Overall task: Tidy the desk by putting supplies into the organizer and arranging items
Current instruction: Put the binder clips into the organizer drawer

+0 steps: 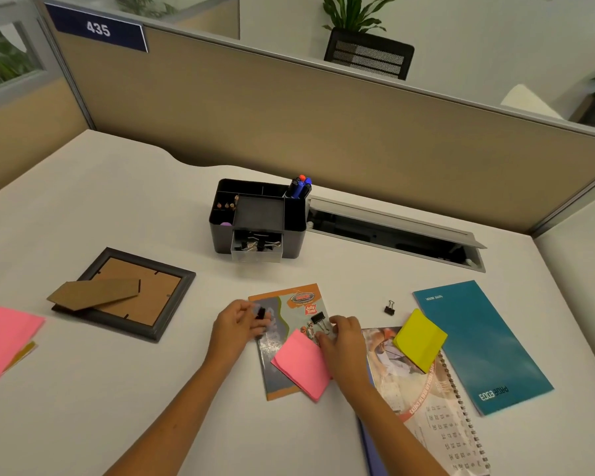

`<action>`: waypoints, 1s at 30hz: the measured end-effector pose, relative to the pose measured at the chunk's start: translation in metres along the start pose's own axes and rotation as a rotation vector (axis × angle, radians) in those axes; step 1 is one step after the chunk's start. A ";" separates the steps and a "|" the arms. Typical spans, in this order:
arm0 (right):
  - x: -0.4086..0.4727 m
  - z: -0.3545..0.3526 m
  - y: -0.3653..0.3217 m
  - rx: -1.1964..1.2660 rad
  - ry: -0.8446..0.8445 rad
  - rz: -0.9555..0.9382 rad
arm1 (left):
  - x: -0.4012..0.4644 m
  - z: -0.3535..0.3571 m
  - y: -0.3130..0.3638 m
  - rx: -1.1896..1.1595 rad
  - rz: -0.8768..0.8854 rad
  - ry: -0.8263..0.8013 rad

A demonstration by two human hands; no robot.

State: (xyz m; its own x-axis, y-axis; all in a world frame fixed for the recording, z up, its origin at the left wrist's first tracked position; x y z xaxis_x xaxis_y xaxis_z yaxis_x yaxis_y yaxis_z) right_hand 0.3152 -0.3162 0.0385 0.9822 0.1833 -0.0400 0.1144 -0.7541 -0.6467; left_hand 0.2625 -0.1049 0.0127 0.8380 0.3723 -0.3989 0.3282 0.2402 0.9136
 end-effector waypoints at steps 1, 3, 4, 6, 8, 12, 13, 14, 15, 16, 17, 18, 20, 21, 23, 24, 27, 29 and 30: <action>0.003 0.001 0.002 -0.018 -0.015 0.018 | 0.004 -0.003 0.012 -0.005 0.039 0.021; 0.007 0.003 0.005 -0.036 -0.029 0.045 | 0.013 -0.013 0.042 0.029 0.144 0.092; 0.008 0.003 0.007 -0.042 -0.027 0.051 | 0.018 -0.018 0.059 0.061 0.202 0.132; 0.008 0.002 0.010 -0.051 -0.005 0.052 | 0.029 -0.025 0.091 0.162 0.311 0.204; 0.008 0.000 0.010 -0.069 0.017 0.037 | 0.040 -0.029 0.116 0.301 0.409 0.267; 0.008 0.000 0.009 -0.089 0.034 0.023 | 0.062 -0.025 0.139 0.597 0.498 0.312; 0.009 0.000 0.010 -0.089 0.041 0.022 | 0.068 -0.022 0.139 0.665 0.491 0.311; 0.009 0.000 0.010 -0.087 0.047 0.021 | 0.074 -0.020 0.136 0.721 0.481 0.307; 0.010 0.000 0.010 -0.087 0.051 0.022 | 0.078 -0.019 0.133 0.772 0.469 0.299; 0.011 0.000 0.011 -0.087 0.053 0.024 | 0.083 -0.017 0.129 0.815 0.471 0.290; 0.011 0.000 0.012 -0.087 0.054 0.028 | 0.085 -0.016 0.126 0.851 0.482 0.290; 0.012 0.000 0.013 -0.084 0.055 0.035 | 0.085 -0.016 0.124 0.874 0.505 0.303; 0.013 0.000 0.015 -0.077 0.061 0.052 | 0.078 -0.014 0.125 0.895 0.582 0.356; 0.013 0.000 0.016 -0.076 0.062 0.060 | 0.071 -0.013 0.127 0.900 0.640 0.384; 0.015 0.001 0.019 -0.069 0.059 0.076 | 0.055 -0.014 0.129 0.874 0.726 0.445; 0.016 0.001 0.020 -0.056 0.057 0.088 | 0.048 -0.017 0.126 0.842 0.736 0.470; 0.020 -0.005 0.020 0.058 0.105 0.116 | 0.031 -0.029 0.103 0.780 0.714 0.506; 0.024 -0.012 0.010 0.159 0.174 0.094 | 0.020 -0.038 0.080 0.806 0.691 0.498; 0.028 -0.016 0.002 0.202 0.201 0.066 | 0.015 -0.043 0.066 0.829 0.679 0.487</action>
State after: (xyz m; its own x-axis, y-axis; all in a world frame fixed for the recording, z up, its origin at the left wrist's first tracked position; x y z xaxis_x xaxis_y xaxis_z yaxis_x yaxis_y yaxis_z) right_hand 0.3453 -0.3225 0.0480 0.9987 -0.0060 0.0516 0.0370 -0.6155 -0.7872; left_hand 0.2778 -0.0453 0.0639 0.7543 0.5457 0.3650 0.2125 -0.7290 0.6507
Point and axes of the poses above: each hand's wrist, its own x-axis towards the middle knuckle, its own z-axis out of the palm, y = z × x, the point moved 7 cm from there along x, towards the middle knuckle, and after that the axes turned 5 degrees about -z, right-handed, at the moved point
